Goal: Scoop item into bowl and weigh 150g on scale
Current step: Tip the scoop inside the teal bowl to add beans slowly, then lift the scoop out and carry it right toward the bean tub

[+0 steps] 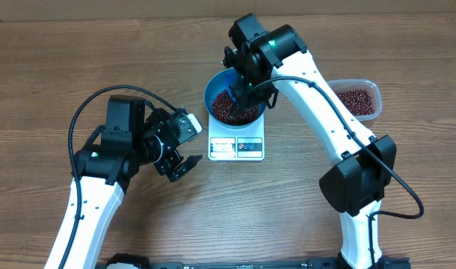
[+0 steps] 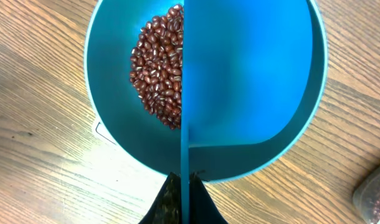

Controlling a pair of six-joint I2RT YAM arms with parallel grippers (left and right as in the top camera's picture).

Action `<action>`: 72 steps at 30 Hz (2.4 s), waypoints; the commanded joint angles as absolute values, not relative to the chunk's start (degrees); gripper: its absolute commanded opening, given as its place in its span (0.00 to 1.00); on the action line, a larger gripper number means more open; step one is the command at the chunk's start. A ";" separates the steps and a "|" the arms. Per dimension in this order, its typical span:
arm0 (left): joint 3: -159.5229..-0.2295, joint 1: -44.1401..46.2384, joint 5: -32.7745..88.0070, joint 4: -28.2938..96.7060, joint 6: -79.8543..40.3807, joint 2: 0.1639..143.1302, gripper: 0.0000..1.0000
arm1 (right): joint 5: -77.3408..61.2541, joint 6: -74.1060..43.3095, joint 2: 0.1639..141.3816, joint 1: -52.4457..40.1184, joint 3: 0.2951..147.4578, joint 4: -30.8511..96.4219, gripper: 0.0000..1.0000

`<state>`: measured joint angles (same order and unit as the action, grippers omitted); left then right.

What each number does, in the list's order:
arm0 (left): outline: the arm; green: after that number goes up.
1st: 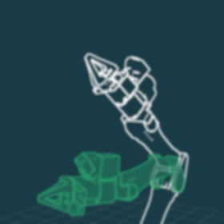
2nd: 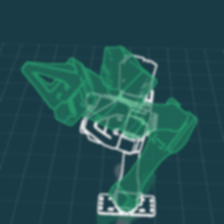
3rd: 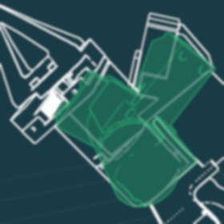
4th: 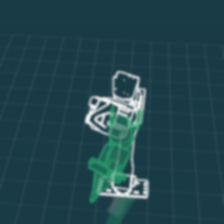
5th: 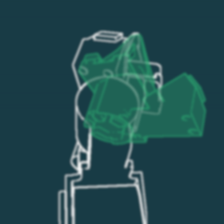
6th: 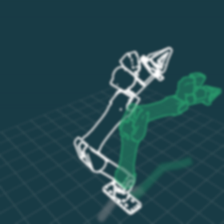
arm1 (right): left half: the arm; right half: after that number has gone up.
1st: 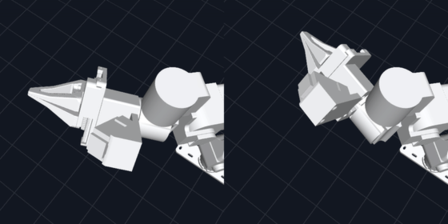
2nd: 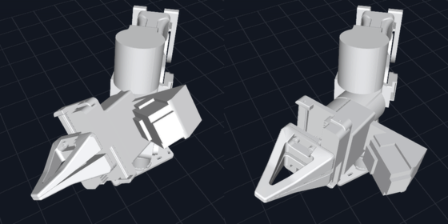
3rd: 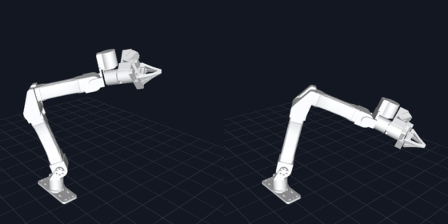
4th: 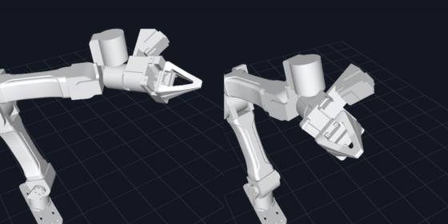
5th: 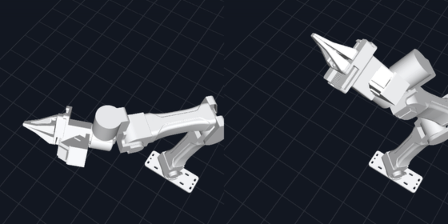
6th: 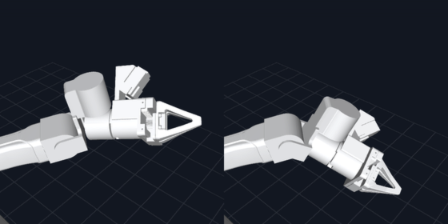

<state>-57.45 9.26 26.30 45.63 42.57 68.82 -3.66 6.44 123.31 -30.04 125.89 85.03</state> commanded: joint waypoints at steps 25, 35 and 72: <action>-57.10 9.02 26.39 45.65 43.68 69.14 0.99 | -4.19 6.28 123.44 -30.24 128.01 87.77 0.04; -57.10 9.02 26.39 45.65 43.68 69.17 0.99 | -4.16 6.28 123.44 -30.24 128.01 87.74 0.04; -57.10 9.02 26.39 45.63 43.68 69.17 0.99 | -37.60 8.03 120.11 -10.76 128.03 88.71 0.04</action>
<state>-57.45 9.26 26.30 45.63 42.57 68.82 -34.74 7.51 123.26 -13.15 126.23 88.90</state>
